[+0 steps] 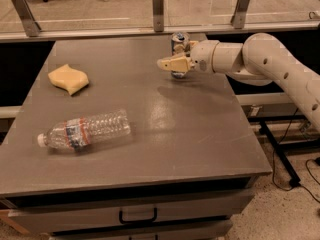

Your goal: Move redbull can near sponge

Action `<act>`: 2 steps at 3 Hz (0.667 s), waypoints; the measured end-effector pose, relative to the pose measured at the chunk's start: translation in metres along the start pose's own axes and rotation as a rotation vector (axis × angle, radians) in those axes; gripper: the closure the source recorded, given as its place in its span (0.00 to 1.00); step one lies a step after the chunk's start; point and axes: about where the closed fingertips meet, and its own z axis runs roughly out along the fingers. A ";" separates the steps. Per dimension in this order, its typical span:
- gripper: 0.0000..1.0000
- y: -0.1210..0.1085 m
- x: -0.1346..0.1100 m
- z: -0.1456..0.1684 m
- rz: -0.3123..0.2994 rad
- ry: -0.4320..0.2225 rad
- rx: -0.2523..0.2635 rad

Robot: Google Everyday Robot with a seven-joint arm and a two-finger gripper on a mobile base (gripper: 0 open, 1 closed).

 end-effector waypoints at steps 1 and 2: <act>0.62 0.008 -0.017 0.016 -0.034 -0.013 -0.041; 0.85 0.035 -0.056 0.050 -0.036 -0.083 -0.161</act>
Offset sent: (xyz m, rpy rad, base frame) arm -0.0071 0.1322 0.0799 0.1339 -0.0481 0.3440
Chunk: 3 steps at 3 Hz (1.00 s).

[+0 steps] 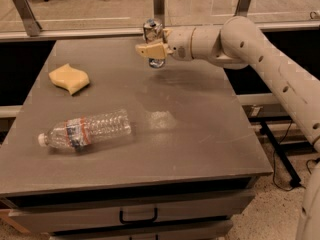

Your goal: Move redbull can near sponge

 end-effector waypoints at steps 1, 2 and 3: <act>1.00 0.002 -0.004 0.002 -0.006 -0.003 -0.009; 1.00 0.002 -0.004 0.002 -0.005 -0.003 -0.009; 1.00 0.014 -0.013 0.020 -0.013 -0.037 -0.036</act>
Offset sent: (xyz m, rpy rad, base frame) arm -0.0011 0.0038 0.0040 0.0009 -0.0053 0.0121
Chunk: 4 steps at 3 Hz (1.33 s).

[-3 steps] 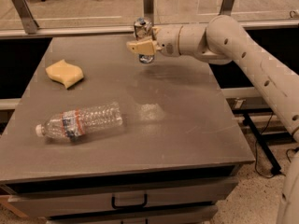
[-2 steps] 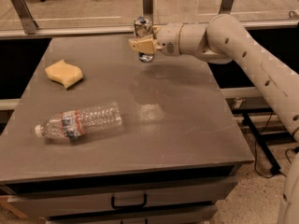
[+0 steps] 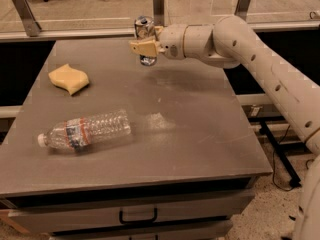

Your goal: Move redbull can near sponge

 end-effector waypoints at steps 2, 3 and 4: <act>1.00 0.040 -0.012 0.048 0.045 -0.085 -0.026; 1.00 0.056 -0.017 0.068 0.039 -0.105 -0.051; 1.00 0.070 -0.021 0.083 0.027 -0.122 -0.089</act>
Offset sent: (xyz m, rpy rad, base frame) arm -0.0319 0.0917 -0.0011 0.1468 0.0230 0.0465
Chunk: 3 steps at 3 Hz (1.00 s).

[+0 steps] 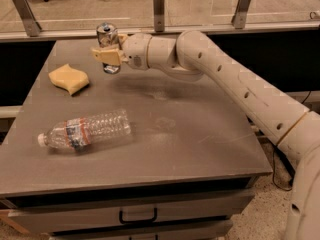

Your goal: Move redbull can near sponge

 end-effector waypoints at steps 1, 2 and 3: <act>0.82 0.010 0.008 0.016 -0.020 -0.016 -0.031; 0.59 0.016 0.018 0.030 -0.034 -0.016 -0.056; 0.36 0.017 0.031 0.035 -0.041 -0.006 -0.062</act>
Offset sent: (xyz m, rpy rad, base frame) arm -0.0030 0.0447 -0.0339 -0.0074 -0.0496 0.0784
